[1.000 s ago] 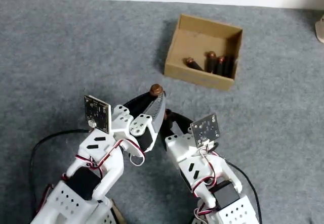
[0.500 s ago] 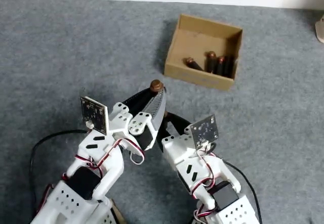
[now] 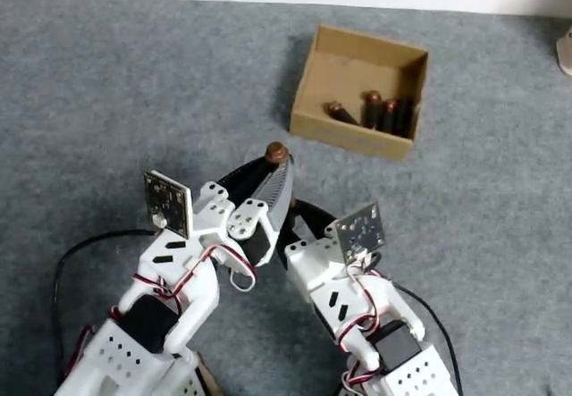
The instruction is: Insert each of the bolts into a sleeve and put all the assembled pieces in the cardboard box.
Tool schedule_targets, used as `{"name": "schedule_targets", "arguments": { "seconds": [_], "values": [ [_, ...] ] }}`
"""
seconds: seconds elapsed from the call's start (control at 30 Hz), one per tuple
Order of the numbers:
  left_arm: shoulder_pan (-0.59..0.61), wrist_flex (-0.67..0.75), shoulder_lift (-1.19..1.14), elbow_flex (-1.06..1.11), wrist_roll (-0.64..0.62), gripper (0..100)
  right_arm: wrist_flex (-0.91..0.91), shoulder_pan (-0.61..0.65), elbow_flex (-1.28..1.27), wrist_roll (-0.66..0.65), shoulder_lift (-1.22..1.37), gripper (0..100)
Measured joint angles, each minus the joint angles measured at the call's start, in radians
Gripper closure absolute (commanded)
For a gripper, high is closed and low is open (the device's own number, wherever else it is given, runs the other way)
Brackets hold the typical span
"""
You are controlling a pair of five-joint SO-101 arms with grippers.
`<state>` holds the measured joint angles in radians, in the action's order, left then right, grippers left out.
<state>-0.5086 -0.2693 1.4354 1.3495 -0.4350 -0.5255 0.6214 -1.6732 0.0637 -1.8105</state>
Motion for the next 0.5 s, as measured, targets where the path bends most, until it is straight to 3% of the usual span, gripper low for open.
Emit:
{"name": "schedule_targets", "arguments": {
  "seconds": [0.5],
  "values": [
    [0.041,-0.002,0.002,0.026,0.061,99,0.0,0.0,0.0,0.0,0.0,99.4]
  ]
}}
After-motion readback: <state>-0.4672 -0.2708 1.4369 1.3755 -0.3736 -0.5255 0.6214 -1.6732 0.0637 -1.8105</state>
